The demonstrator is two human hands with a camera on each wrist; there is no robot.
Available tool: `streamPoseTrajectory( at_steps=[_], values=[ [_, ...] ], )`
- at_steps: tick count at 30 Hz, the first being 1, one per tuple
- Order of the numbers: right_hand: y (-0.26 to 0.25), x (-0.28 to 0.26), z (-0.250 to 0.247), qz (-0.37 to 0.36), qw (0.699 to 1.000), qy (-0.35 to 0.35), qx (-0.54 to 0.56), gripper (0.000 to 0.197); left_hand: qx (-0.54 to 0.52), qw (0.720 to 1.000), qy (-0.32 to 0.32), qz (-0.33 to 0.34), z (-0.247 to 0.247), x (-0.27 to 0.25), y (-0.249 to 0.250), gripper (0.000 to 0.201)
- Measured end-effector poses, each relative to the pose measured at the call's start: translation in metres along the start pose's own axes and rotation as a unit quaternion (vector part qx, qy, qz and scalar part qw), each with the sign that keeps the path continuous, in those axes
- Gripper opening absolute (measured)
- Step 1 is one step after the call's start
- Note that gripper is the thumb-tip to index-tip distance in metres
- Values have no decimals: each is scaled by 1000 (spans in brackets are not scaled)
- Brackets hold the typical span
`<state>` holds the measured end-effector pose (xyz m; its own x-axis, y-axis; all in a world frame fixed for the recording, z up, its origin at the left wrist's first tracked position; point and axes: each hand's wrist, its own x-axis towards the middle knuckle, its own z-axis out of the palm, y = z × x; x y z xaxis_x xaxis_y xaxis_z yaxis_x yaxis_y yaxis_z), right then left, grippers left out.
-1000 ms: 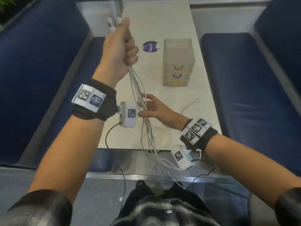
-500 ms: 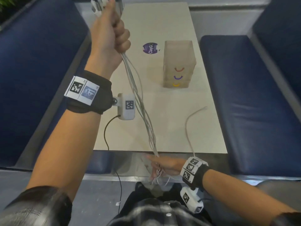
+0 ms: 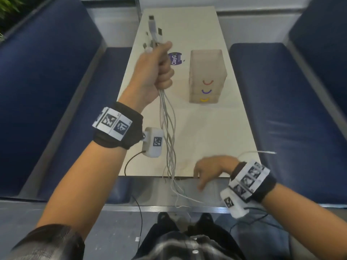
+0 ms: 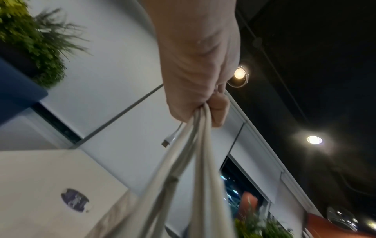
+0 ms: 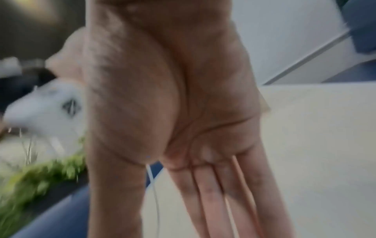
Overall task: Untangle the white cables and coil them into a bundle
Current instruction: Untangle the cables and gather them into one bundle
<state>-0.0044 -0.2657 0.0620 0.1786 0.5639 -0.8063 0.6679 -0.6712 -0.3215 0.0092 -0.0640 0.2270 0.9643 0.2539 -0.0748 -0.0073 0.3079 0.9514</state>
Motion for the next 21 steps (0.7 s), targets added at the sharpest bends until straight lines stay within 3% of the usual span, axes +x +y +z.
streamPoseTrajectory(
  at_steps=[2, 4, 6, 7, 9, 11, 14, 18, 21],
  values=[
    [3, -20, -35, -30, 984, 157, 73, 76, 8, 999, -26, -27, 10, -4, -13, 47],
    [-1, -34, -65, -148, 907, 304, 249, 84, 7, 997, -62, -50, 20, -7, -26, 48],
    [-15, -39, -82, -306, 784, 313, 440, 62, -2, 994, -90, -56, 30, -9, -38, 49],
    [-22, -38, -86, -347, 735, 296, 502, 43, 1, 994, -92, -56, 34, -10, -41, 49],
    [-35, -34, -85, -382, 669, 269, 578, 10, 26, 996, -76, -48, 38, -11, -40, 51],
    [-39, -22, -72, -364, 655, 245, 615, 19, 35, 997, -68, -28, 35, -11, -32, 50],
    [-30, 5, -50, -317, 669, 177, 649, 46, -11, 996, -94, -8, 25, -9, -8, 48],
    [-8, 25, -43, -318, 668, 78, 668, 61, -65, 965, -251, -35, 15, -22, 20, 51],
    [6, 21, -65, -294, 701, 74, 645, 37, 15, 912, -384, -142, 13, -38, 11, 48]
  ],
)
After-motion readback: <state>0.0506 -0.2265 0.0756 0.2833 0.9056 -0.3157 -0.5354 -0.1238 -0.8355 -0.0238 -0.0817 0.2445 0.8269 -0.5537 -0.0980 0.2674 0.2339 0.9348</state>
